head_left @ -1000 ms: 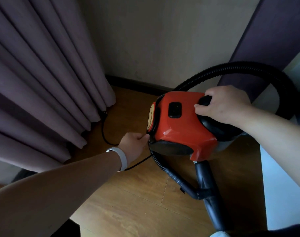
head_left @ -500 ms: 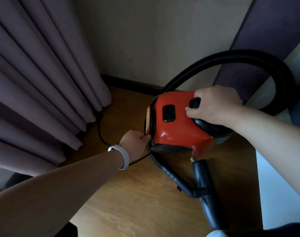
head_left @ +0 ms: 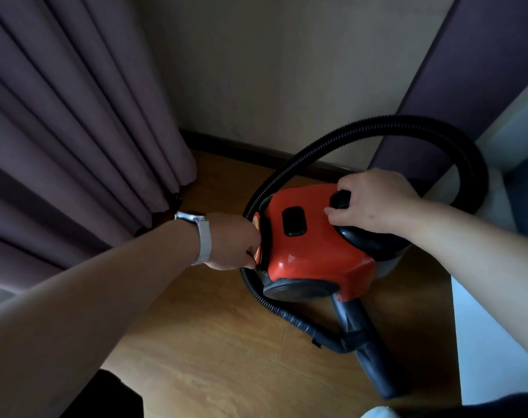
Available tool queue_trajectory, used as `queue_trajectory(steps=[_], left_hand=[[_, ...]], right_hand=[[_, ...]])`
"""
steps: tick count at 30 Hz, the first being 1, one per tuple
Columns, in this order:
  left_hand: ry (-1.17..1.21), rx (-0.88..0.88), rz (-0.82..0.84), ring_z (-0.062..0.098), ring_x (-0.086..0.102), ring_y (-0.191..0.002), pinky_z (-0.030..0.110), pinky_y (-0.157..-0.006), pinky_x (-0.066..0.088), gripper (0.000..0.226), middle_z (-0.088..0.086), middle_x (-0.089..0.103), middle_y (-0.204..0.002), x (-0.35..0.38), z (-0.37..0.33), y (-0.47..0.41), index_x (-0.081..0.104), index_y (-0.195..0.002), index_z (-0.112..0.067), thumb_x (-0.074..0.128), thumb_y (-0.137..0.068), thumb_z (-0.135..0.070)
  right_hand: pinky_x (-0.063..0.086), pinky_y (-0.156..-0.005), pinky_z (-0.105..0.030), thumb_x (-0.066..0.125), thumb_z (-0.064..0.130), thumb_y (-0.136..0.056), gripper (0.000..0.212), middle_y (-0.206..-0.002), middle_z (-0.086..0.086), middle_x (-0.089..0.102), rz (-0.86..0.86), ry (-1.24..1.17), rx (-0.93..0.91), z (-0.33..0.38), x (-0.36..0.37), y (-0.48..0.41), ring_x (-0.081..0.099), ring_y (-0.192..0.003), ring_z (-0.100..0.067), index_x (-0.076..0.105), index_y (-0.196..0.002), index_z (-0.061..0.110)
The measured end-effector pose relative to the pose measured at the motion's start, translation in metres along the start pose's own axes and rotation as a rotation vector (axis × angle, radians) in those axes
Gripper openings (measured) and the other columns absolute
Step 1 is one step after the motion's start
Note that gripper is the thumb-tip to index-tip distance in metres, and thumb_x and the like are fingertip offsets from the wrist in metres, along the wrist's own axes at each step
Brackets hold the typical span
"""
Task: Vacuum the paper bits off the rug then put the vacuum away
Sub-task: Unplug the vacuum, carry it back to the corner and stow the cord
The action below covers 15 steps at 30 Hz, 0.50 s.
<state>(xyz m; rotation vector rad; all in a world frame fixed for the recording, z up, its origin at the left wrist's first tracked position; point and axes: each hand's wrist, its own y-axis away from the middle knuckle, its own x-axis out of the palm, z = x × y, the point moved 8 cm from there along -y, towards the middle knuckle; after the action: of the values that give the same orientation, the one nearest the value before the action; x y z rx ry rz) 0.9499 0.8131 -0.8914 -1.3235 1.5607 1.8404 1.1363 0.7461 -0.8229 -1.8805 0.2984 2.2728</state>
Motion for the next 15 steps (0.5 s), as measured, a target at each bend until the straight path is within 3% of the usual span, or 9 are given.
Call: queue_trajectory(steps=[5,10,13,15], left_hand=[[0.160,0.063,-0.198,0.006,0.057,-0.073,0.034,-0.069,0.052,0.027,-0.011,0.064,-0.081,-0.028,0.014,0.005,0.070,-0.088,-0.027,0.073,-0.080,-0.053],[0.538,0.025,-0.318,0.008,0.062,-0.077,0.035,-0.072,0.055,0.030,-0.011,0.066,-0.083,-0.029,0.044,0.002,0.068,-0.081,-0.027,0.086,-0.065,-0.046],[0.686,-0.016,-0.306,0.004,0.054,-0.065,0.025,-0.063,0.046,0.029,-0.010,0.059,-0.073,-0.011,0.059,-0.002,0.060,-0.072,-0.023,0.087,-0.070,-0.034],[0.766,-0.051,-0.283,0.003,0.054,-0.069,0.025,-0.069,0.047,0.022,-0.009,0.060,-0.076,0.002,0.071,-0.006,0.062,-0.077,-0.025,0.083,-0.076,-0.032]], right_hand=[[0.053,-0.072,-0.036,0.058,0.067,-0.069,0.041,-0.067,0.009,0.062,-0.002,-0.031,-0.047,0.009,-0.006,0.001,0.059,-0.071,-0.015,0.061,-0.069,0.026],[0.053,-0.071,-0.037,0.061,0.065,-0.069,0.039,-0.067,0.008,0.062,0.029,-0.039,-0.140,0.033,-0.012,0.003,0.058,-0.070,-0.015,0.058,-0.067,0.026],[0.051,-0.070,-0.035,0.058,0.068,-0.067,0.043,-0.065,0.008,0.061,0.023,0.015,-0.205,0.047,-0.011,0.004,0.059,-0.071,-0.017,0.055,-0.064,0.025],[0.050,-0.069,-0.034,0.057,0.068,-0.066,0.044,-0.064,0.008,0.060,0.034,0.013,-0.203,0.048,-0.011,0.005,0.059,-0.070,-0.016,0.055,-0.063,0.025]])
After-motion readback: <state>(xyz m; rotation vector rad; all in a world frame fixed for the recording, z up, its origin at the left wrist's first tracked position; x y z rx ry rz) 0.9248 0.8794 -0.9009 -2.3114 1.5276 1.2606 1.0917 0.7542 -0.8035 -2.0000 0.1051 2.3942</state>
